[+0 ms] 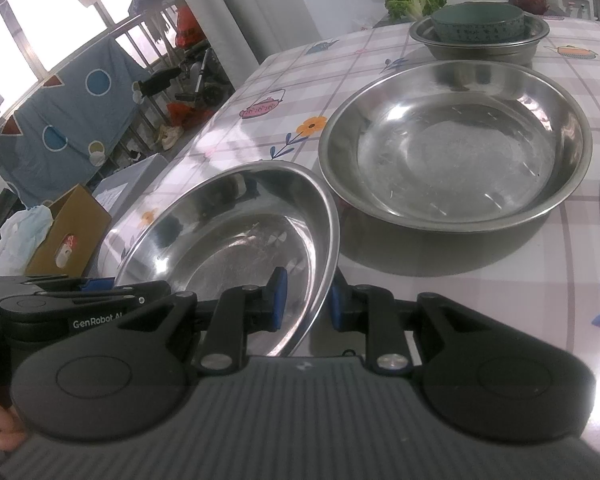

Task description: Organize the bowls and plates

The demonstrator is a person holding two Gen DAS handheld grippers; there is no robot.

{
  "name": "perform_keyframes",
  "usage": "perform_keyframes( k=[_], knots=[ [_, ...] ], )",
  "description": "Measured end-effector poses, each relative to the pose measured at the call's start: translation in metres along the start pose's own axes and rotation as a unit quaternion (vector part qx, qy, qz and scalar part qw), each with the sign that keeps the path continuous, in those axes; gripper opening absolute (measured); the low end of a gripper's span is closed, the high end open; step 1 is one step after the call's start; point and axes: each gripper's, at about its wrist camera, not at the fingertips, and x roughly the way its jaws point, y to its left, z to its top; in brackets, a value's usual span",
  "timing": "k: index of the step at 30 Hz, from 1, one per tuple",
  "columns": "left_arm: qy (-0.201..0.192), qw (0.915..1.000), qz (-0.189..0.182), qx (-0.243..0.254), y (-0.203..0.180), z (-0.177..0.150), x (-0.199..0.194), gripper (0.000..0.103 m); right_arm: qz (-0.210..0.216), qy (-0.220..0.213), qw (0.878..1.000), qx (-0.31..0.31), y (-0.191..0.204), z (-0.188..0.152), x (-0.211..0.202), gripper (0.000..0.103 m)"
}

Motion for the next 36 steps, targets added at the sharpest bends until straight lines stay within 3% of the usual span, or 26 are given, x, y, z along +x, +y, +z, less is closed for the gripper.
perform_keyframes(
  k=[13, 26, 36],
  knots=[
    [-0.001, 1.0, -0.007, -0.003, -0.0013, 0.0052, 0.0032, 0.04, 0.0, 0.0, 1.0, 0.002, -0.0007, 0.0019, 0.0017, 0.021],
    [0.004, 0.9985, -0.053, -0.01, 0.0034, 0.0018, 0.0017, 0.04, -0.032, -0.007, 0.999, -0.003, 0.0033, 0.0049, 0.0028, 0.022],
    [0.003, 0.9985, -0.054, -0.004, 0.0051, 0.0027, 0.0051, 0.04, -0.032, -0.01, 0.999, 0.01, 0.0004, 0.0042, -0.0004, 0.022]
  ],
)
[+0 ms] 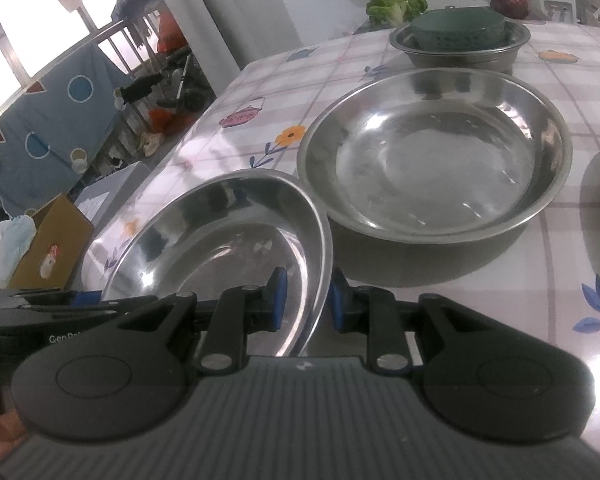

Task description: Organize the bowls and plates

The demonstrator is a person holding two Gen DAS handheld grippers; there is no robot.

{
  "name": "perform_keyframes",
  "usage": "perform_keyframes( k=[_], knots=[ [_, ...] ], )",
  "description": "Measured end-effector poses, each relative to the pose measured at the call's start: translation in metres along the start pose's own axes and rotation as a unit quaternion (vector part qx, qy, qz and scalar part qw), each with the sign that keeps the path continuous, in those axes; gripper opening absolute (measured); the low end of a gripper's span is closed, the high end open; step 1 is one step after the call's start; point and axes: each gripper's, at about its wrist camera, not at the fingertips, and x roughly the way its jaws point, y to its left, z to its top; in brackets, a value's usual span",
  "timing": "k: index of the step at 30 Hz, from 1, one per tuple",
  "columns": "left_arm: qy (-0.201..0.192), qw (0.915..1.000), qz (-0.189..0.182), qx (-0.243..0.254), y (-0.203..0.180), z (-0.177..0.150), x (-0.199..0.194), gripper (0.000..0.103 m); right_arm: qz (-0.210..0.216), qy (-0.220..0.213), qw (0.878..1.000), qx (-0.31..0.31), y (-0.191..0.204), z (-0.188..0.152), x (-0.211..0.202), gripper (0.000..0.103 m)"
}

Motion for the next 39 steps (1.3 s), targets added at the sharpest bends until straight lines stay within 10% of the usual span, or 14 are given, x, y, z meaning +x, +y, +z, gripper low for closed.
perform_keyframes(
  k=[39],
  knots=[
    [-0.006, 1.0, -0.001, 0.002, -0.0015, 0.0031, 0.0006, 0.043, -0.004, 0.002, 1.0, 0.0, 0.0054, 0.0002, 0.0038, 0.022]
  ],
)
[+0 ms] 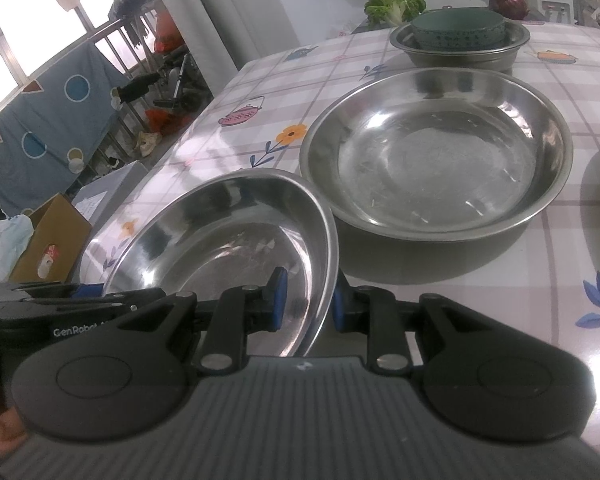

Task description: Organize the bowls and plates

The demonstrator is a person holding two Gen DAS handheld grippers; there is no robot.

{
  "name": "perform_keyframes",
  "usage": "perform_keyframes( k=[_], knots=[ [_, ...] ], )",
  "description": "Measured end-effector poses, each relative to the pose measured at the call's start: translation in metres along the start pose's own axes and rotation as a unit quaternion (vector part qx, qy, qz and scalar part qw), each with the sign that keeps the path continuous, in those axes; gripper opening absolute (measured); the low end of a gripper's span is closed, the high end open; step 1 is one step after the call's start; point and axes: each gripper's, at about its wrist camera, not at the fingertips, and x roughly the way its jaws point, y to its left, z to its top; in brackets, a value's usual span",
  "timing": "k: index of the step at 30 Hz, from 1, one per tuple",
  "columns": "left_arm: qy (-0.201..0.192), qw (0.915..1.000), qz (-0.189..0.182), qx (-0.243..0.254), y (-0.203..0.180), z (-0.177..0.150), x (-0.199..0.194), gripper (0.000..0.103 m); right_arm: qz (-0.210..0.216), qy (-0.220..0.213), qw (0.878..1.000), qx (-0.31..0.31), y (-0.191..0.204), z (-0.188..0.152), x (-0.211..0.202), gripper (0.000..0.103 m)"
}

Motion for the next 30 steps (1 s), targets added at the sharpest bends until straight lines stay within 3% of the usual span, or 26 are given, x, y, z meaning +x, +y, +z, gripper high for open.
perform_keyframes(
  k=[30],
  knots=[
    [-0.013, 0.9999, 0.005, 0.004, -0.001, -0.001, -0.014, 0.043, 0.0, -0.009, 1.0, -0.007, 0.001, 0.002, -0.008, 0.023]
  ],
)
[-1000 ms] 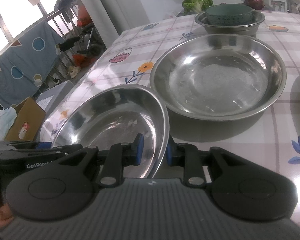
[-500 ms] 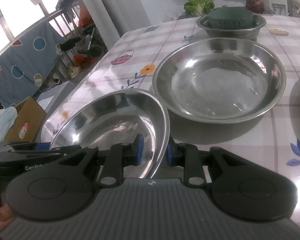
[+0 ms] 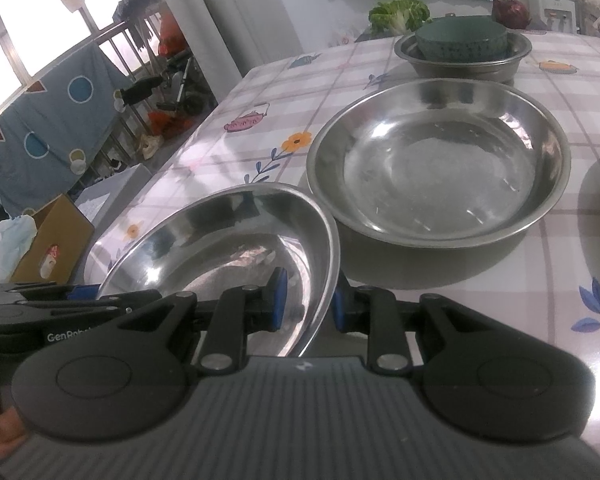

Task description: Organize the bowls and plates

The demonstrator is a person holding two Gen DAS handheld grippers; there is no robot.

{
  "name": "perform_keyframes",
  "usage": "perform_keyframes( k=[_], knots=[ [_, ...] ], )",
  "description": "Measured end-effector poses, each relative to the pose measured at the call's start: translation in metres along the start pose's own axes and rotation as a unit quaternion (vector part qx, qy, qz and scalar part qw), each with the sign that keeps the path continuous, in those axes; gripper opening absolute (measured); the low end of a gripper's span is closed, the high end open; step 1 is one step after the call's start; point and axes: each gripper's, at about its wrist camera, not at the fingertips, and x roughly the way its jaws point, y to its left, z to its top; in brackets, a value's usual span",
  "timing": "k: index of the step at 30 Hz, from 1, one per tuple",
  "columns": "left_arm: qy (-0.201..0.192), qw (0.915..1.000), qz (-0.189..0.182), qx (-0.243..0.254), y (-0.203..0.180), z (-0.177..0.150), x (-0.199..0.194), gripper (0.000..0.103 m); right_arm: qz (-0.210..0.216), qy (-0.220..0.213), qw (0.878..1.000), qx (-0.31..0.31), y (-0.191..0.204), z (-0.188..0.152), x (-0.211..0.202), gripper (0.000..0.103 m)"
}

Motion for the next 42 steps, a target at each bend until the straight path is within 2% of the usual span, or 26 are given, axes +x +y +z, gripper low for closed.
perform_keyframes(
  k=[20, 42],
  knots=[
    [-0.014, 0.9997, 0.018, 0.006, -0.01, 0.001, -0.016, 0.043, 0.018, -0.01, 1.0, 0.003, -0.004, 0.0, -0.012, 0.023],
    [-0.023, 0.9996, 0.016, 0.008, -0.011, 0.002, -0.024, 0.043, 0.019, -0.015, 1.0, 0.005, -0.005, 0.001, -0.015, 0.023]
  ],
)
